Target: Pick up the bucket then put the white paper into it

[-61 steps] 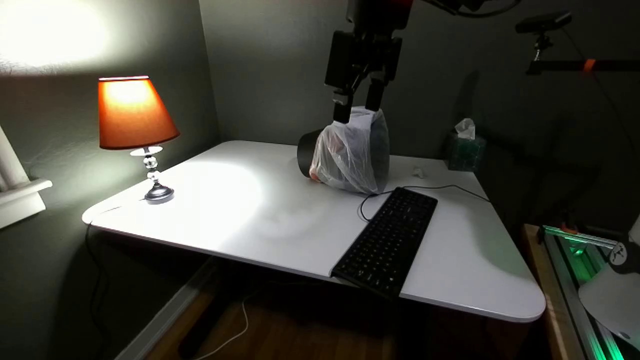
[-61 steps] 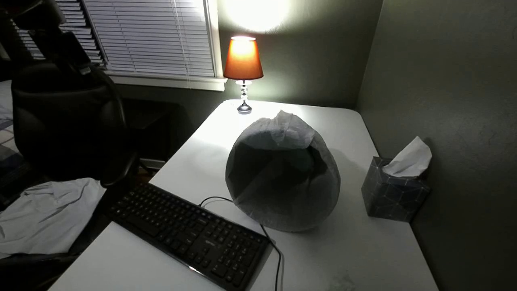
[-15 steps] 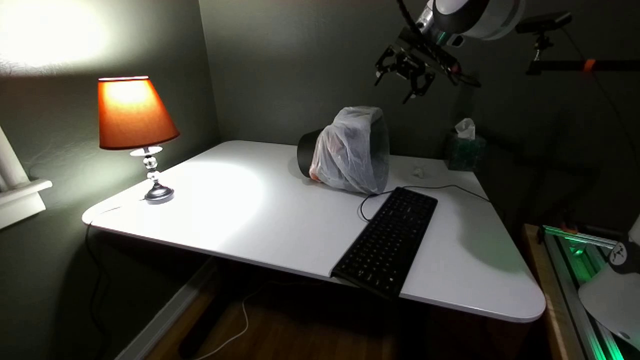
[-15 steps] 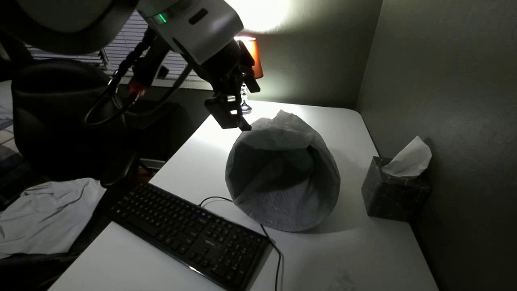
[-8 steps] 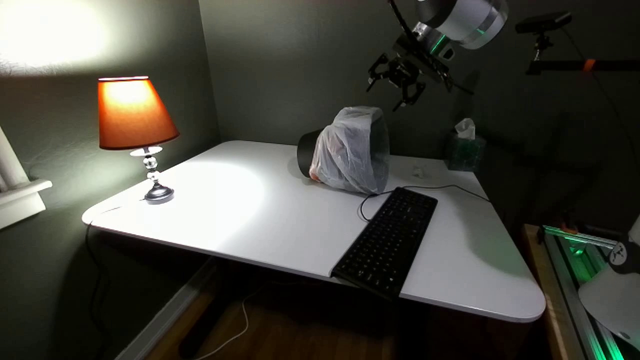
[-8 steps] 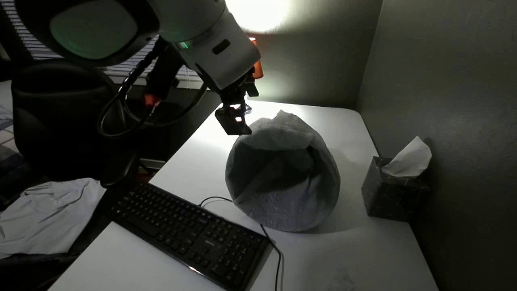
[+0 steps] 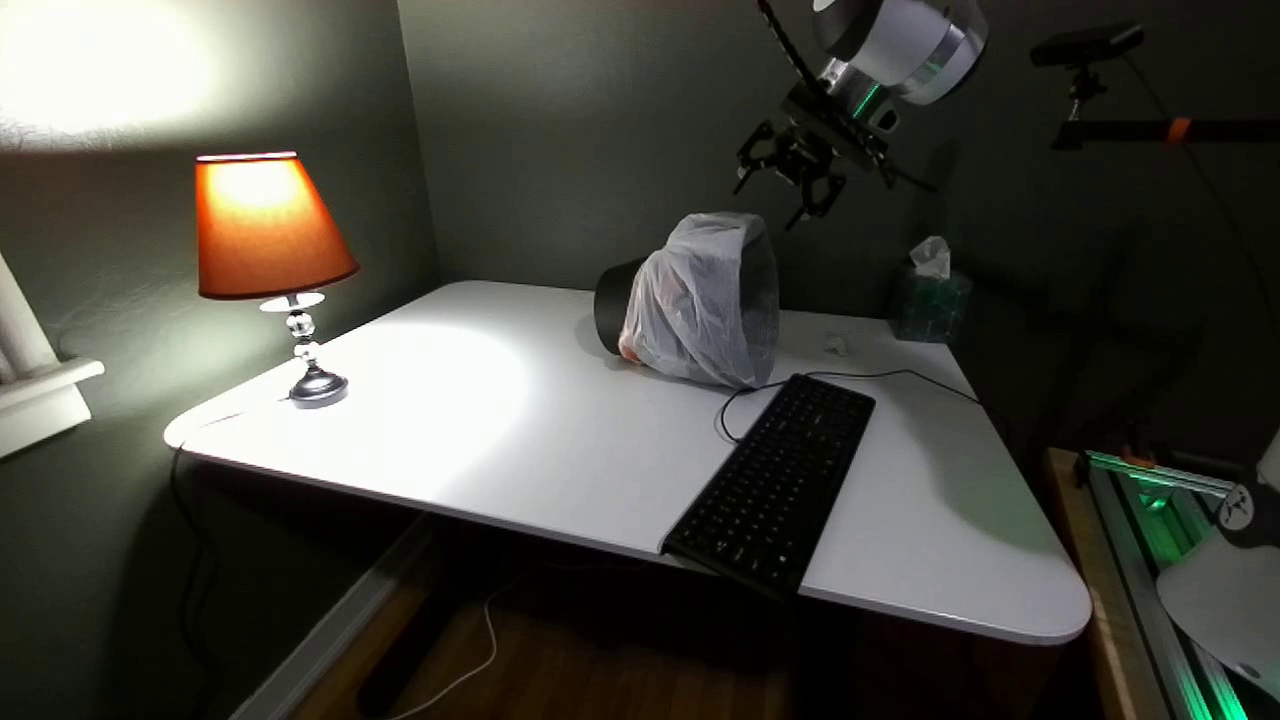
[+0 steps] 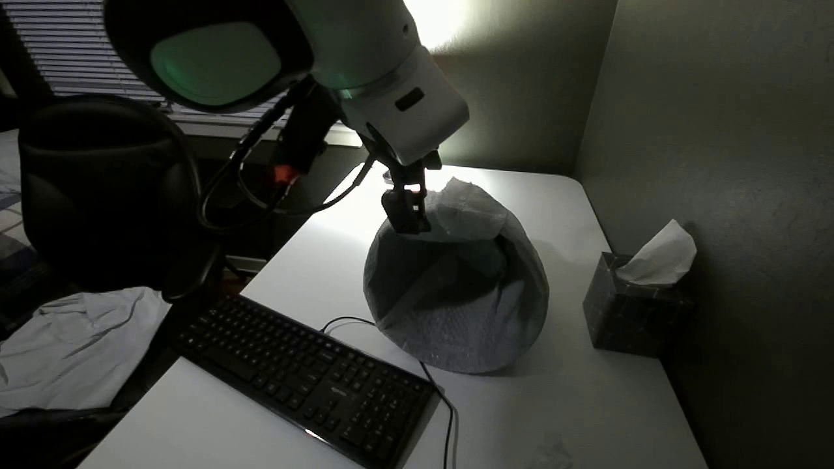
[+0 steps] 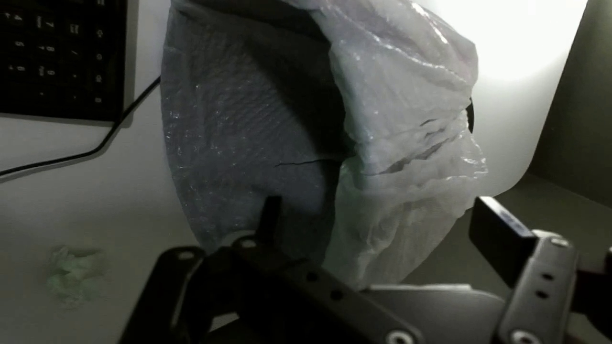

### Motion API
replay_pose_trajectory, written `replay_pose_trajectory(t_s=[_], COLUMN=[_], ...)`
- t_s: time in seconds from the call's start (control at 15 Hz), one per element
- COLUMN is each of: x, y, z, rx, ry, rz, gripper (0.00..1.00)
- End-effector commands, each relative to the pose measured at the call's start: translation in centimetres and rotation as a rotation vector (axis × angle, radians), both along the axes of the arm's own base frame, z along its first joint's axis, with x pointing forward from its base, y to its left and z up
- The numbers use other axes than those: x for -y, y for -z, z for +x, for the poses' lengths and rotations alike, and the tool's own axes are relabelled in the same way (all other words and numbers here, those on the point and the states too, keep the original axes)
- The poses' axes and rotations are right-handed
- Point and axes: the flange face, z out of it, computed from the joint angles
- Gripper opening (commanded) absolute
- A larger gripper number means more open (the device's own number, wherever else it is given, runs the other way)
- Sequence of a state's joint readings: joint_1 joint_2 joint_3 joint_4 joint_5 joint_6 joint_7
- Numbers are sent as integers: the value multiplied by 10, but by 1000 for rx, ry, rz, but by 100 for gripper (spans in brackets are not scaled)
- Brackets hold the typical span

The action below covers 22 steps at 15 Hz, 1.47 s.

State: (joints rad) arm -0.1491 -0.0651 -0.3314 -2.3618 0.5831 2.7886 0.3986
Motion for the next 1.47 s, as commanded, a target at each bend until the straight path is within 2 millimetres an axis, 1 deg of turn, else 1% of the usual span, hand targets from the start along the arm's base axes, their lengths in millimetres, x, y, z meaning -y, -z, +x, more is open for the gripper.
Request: replay_pose_trajectory(t_s=[0.0, 0.33, 0.6, 0.73, 0.8, 0.87, 1.07, 1.33, 1.4], x=[14, 24, 36, 43, 47, 50, 60, 69, 71], y=[11, 16, 21, 25, 26, 27, 28, 29, 28], z=[13, 31, 40, 43, 44, 44, 44, 45, 45], rx=[-23, -27, -32, -38, -42, -43, -50, -59, -56], ry=[-8, -46, -59, -63, -64, -68, -73, -72, -70], rz=[37, 66, 97, 118, 127, 138, 159, 171, 171], gripper=[100, 100, 100, 87, 68, 58, 35, 5, 1])
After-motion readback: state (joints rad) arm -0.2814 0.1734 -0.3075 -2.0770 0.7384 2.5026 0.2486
